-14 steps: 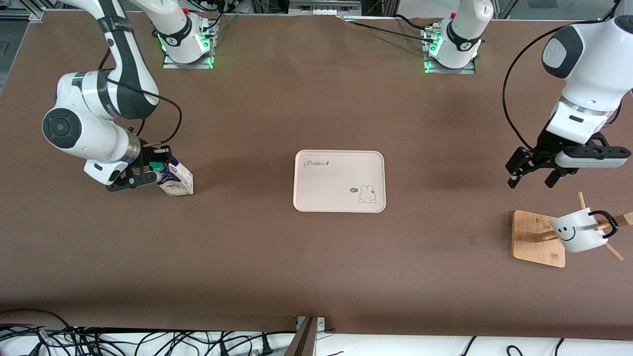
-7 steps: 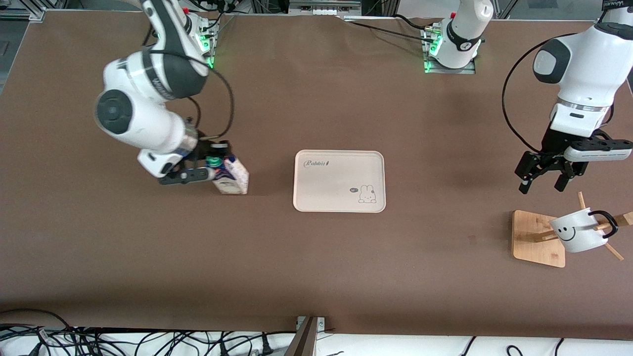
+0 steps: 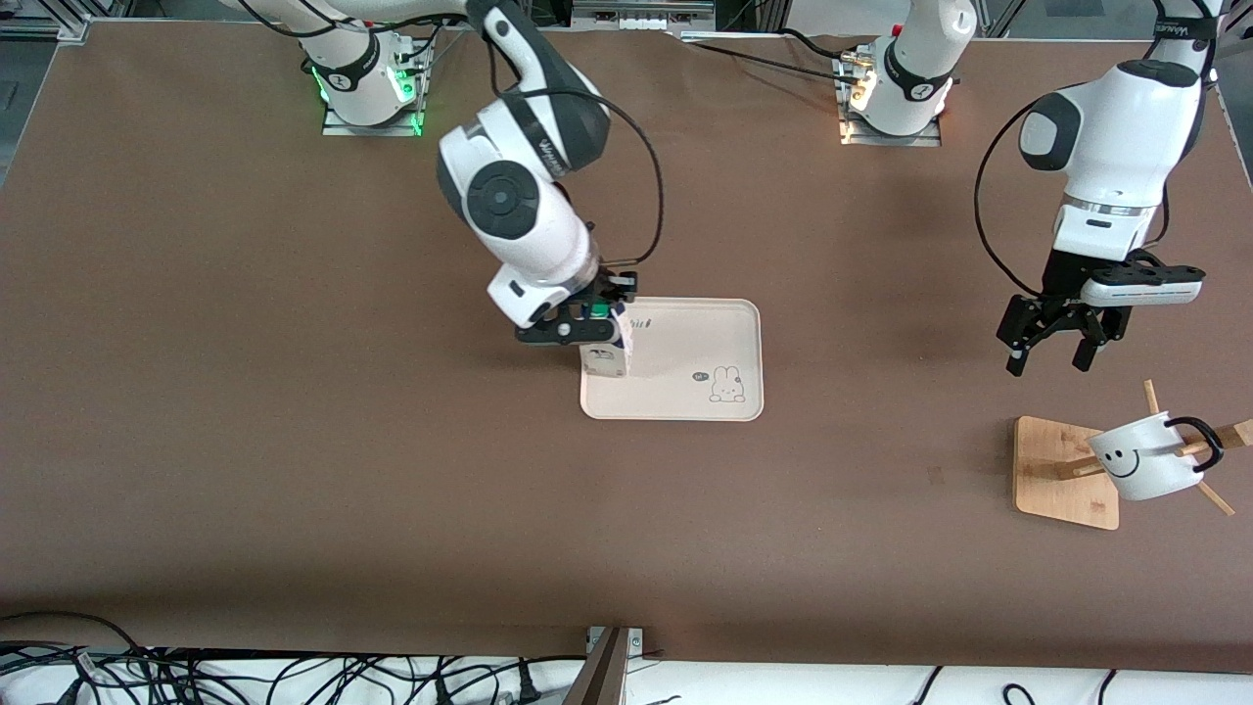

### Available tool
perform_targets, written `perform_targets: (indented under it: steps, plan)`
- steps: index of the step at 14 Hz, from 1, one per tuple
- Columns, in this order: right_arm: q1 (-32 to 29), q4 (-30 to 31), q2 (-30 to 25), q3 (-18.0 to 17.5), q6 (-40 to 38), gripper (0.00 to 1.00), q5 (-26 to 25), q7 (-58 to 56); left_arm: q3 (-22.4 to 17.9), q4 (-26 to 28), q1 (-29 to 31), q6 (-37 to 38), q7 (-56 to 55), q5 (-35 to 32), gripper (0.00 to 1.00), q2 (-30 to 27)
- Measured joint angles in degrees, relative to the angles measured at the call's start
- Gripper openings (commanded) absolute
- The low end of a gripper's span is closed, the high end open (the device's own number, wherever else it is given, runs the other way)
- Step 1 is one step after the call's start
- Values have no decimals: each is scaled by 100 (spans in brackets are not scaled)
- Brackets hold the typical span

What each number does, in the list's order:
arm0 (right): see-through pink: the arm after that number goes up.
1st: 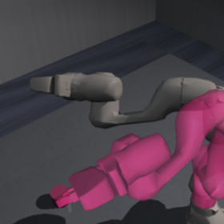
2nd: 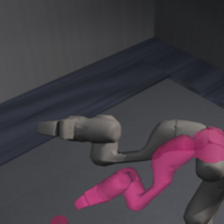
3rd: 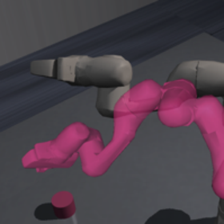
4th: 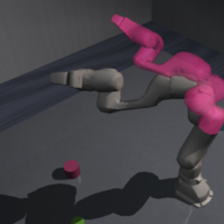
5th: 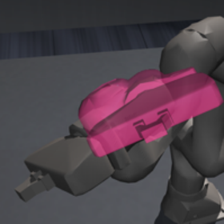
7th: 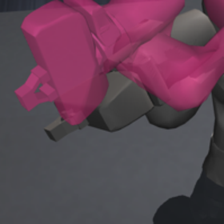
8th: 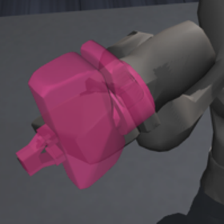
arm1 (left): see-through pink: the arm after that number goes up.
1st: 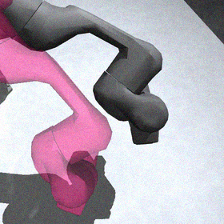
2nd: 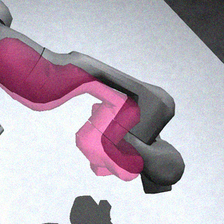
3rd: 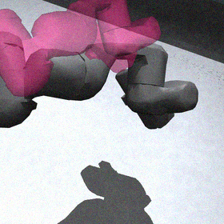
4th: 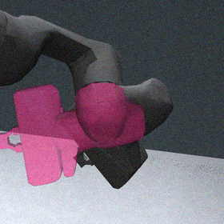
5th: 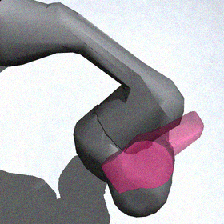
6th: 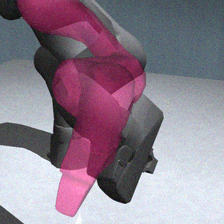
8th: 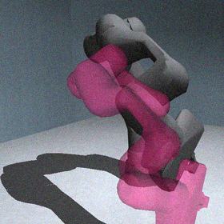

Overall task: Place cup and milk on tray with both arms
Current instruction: 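Carry the carton onto the tray while the left gripper reaches the mug, then release the carton on the tray and withdraw the right gripper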

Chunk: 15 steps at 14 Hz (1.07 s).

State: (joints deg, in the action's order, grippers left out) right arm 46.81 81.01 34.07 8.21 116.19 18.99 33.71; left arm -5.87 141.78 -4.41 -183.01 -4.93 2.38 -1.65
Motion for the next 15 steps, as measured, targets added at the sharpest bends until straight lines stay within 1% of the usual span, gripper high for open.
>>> perform_targets:
  steps: [4,5,6,7,11,15]
  plan:
    - [136,-34,279,12,285,33,0,53,-8,45,69,-614,-384,1,100,200]
    - [135,-49,297,27,286,41,0,53,-9,45,111,-693,-435,1,100,251]
    - [134,-51,306,37,286,89,0,53,-11,45,157,-803,-480,1,100,310]
    - [134,-51,314,43,287,100,0,55,-16,45,196,-929,-511,8,100,381]
    - [134,-139,320,87,369,100,0,354,-14,-5,255,-1175,-533,367,100,652]
    - [132,-521,255,129,360,100,0,624,-12,-429,255,-1179,-541,473,100,965]
